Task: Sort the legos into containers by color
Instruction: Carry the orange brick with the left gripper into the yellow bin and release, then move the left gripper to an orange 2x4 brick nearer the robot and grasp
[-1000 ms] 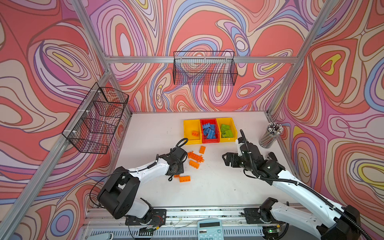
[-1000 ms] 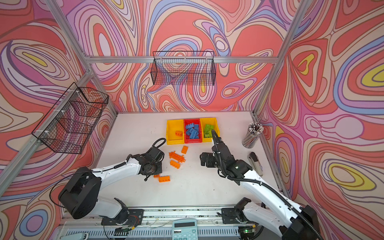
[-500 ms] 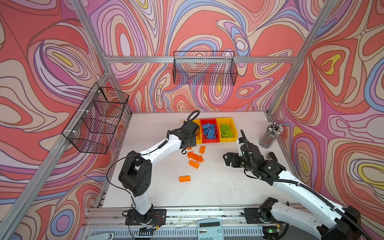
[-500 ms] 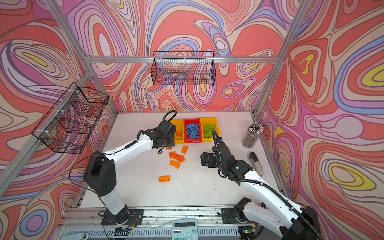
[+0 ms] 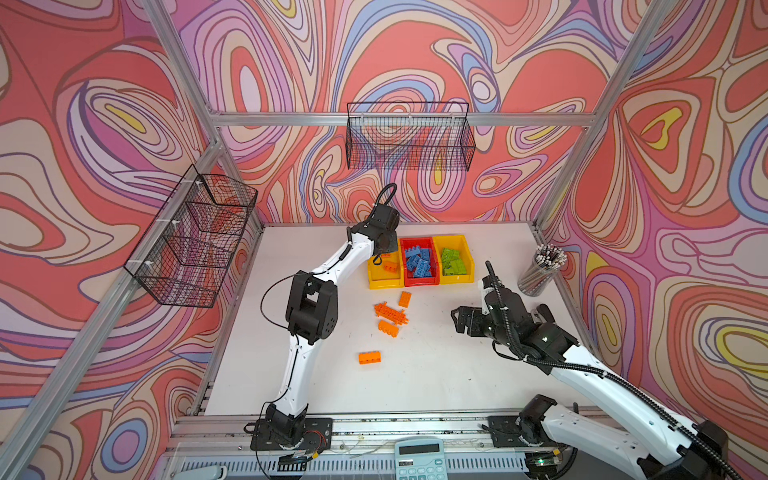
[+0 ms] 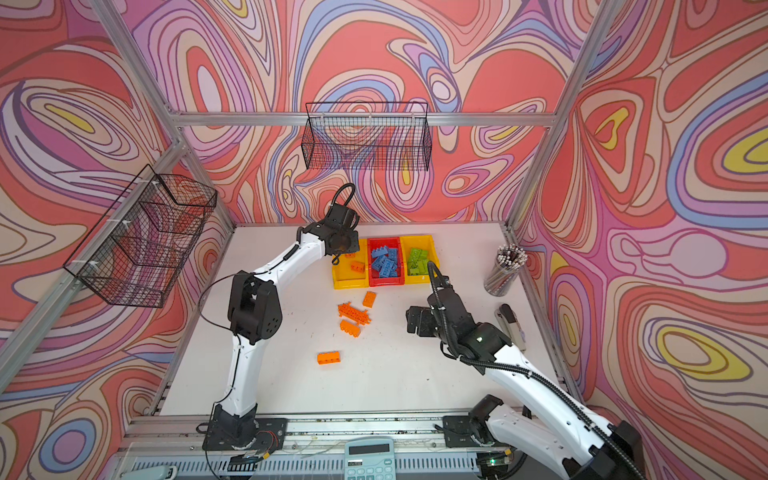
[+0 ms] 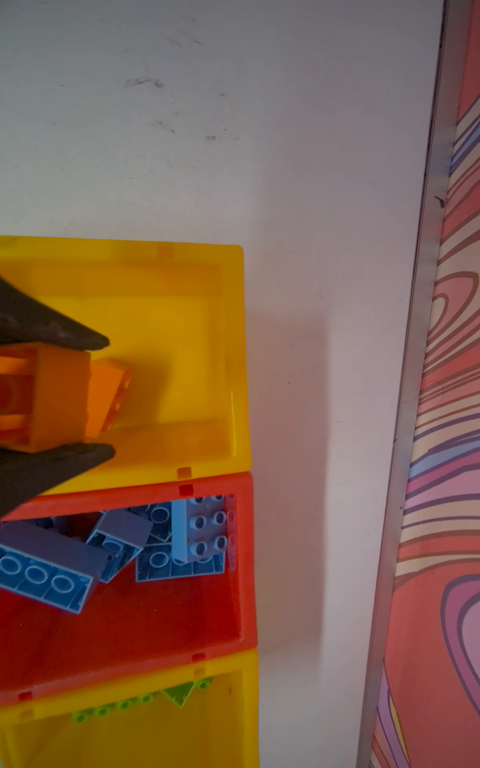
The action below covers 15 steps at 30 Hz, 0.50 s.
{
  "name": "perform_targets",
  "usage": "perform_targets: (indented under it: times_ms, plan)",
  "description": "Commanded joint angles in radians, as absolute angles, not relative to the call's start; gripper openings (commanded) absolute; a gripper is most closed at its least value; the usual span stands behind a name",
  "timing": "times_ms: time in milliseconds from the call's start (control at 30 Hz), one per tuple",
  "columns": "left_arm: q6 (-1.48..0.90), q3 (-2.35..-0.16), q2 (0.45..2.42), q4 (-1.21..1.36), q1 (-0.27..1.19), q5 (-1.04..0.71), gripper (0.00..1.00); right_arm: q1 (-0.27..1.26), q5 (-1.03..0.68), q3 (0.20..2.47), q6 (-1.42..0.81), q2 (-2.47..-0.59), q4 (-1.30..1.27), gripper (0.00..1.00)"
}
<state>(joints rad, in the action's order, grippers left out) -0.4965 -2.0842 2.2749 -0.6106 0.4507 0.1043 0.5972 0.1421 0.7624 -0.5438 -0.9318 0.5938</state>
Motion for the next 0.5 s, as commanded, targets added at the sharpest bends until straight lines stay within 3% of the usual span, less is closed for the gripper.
perform_targets:
  times_ms: [0, 100, 467]
  plan:
    - [-0.498, -2.115, 2.282, -0.637, 0.445, 0.020, 0.62, 0.603, 0.169, 0.792, -0.543, -0.942, 0.614, 0.98]
    - [-0.519, -2.056, 2.244, -0.569, 0.445, -0.036, 0.68, 0.603, 0.166, 0.798, -0.544, -0.963, 0.602, 0.98]
    - [-0.619, -1.595, 1.880, -0.390, 0.450, -0.084, 0.68, 0.603, 0.119, 0.831, -0.542, -1.044, 0.562, 0.98]
